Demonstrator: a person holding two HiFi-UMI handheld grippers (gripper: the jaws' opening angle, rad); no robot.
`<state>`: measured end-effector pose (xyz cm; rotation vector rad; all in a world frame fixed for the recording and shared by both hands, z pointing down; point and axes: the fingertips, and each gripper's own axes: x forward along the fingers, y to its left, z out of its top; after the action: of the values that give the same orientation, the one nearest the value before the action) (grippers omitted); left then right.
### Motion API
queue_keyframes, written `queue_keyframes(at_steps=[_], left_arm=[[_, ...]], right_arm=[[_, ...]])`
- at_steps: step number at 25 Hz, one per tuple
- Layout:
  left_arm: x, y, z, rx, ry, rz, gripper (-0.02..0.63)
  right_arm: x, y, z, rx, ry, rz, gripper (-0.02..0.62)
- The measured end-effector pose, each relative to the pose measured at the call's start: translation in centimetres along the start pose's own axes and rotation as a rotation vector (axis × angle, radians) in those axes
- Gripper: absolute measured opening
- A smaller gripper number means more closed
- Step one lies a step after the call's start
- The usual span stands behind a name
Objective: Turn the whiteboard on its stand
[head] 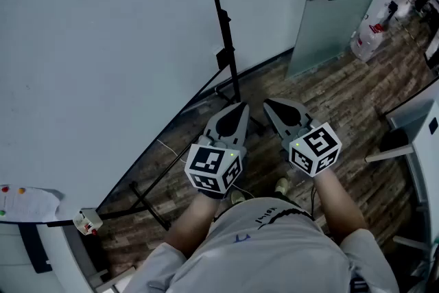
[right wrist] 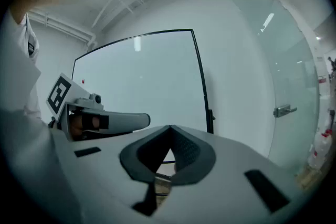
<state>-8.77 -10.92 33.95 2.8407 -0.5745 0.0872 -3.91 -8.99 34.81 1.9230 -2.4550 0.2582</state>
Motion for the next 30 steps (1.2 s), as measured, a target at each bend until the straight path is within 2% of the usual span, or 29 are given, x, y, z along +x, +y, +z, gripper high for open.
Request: queue_keyframes(at_steps=[9, 15, 20, 24, 30], left_arm=[[-1.4, 1.9, -0.8, 0.025, 0.017, -0.029, 0.011], [-1.5, 4.1, -1.3, 0.016, 0.006, -0.016, 0.011], [-0.2, 4.9, -1.7, 0.016, 0.014, -0.006, 0.011], [1.7, 6.2, -2.1, 0.009, 0.019, 0.018, 0.011], [7.5, 9.2, -2.2, 0.01, 0.014, 0.118, 0.011]], right_arm=[[1.6, 1.1, -0.6, 0.016, -0.004, -0.029, 0.012], [3.0, 1.5, -1.7, 0.053, -0.013, -0.062, 0.012], [4.5, 0.7, -2.7, 0.081, -0.008, -0.01, 0.012], [6.4, -1.2, -3.0, 0.063, 0.0, 0.07, 0.012], [11.0, -7.0, -3.1, 0.056, 0.027, 0.178, 0.012]])
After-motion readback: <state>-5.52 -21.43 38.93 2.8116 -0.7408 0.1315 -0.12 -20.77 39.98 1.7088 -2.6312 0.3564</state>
